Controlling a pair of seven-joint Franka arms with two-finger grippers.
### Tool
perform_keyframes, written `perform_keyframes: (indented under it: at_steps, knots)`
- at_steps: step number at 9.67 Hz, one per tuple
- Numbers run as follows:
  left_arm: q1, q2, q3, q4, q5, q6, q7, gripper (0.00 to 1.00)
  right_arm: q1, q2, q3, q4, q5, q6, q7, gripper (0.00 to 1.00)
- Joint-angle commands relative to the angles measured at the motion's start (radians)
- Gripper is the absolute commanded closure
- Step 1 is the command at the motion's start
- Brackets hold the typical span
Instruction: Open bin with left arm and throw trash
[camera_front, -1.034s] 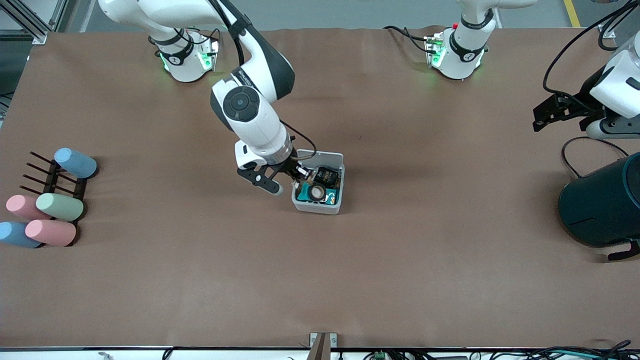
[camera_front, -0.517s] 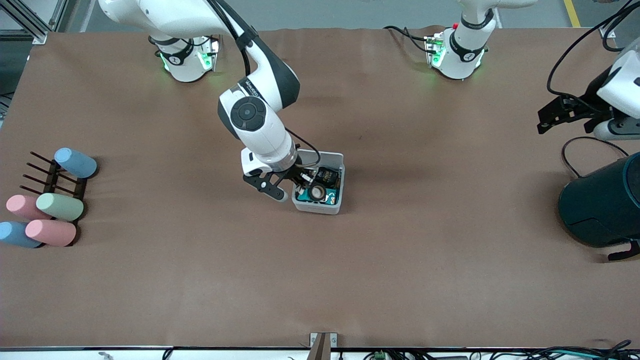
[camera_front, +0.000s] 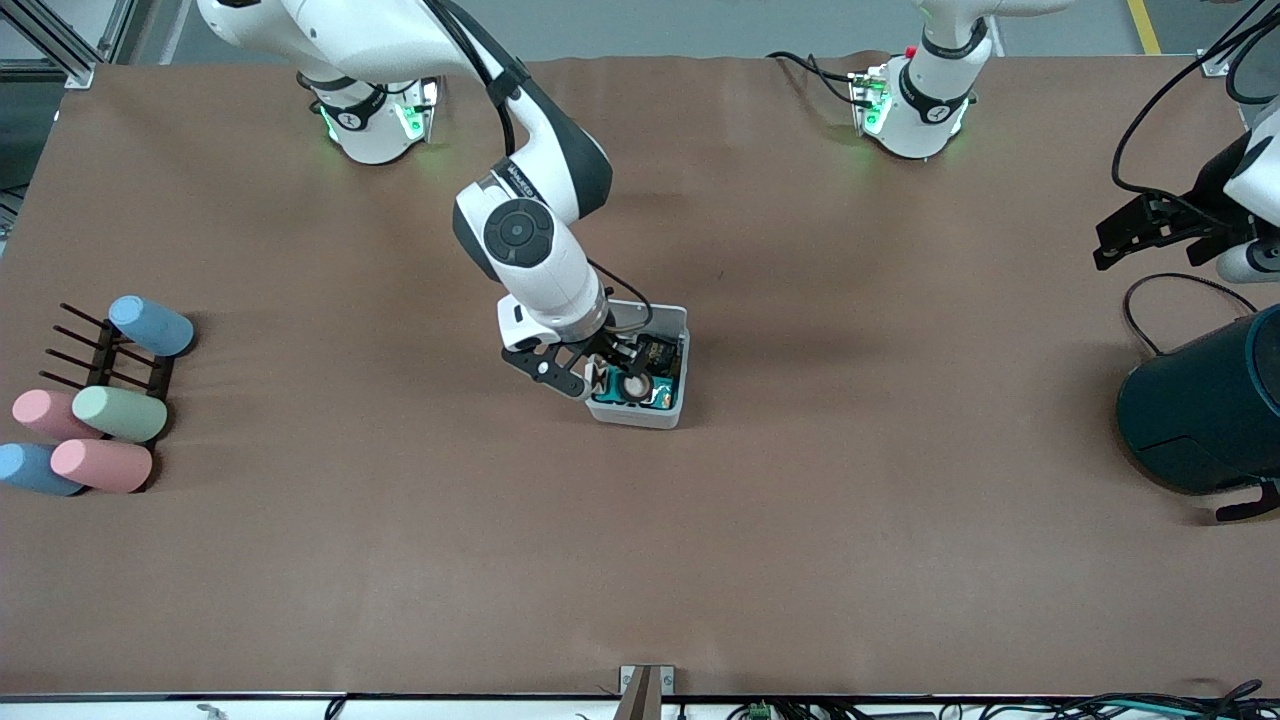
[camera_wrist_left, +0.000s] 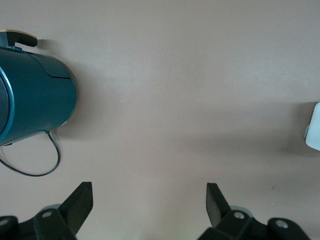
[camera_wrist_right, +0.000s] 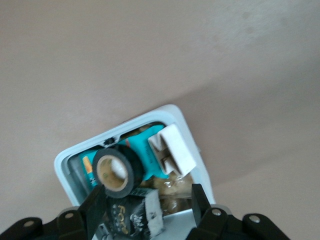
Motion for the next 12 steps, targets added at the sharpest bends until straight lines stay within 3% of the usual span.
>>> perform_keyframes:
  at_steps: [1,4,6,10,12]
  knots:
    - [-0.001,0.012,0.001,0.029,-0.011,0.001,0.01,0.0,-0.08,-0.067,0.001,0.01,-0.002,-0.183,-0.073,0.07]
    - [-0.011,0.039,0.001,0.086,-0.012,-0.001,-0.007,0.0,-0.295,-0.184,0.001,-0.036,-0.002,-0.312,-0.348,0.04]
    - [-0.013,0.039,0.001,0.083,-0.014,-0.004,-0.015,0.0,-0.46,-0.338,0.0,-0.142,-0.003,-0.393,-0.671,0.03]
    - [-0.005,0.039,0.001,0.08,-0.014,-0.005,-0.014,0.0,-0.706,-0.555,0.0,-0.141,-0.04,-0.648,-1.189,0.01]
    - [-0.002,0.039,-0.001,0.08,-0.015,-0.005,-0.009,0.0,-0.782,-0.585,0.0,-0.038,-0.055,-0.769,-1.34,0.01]
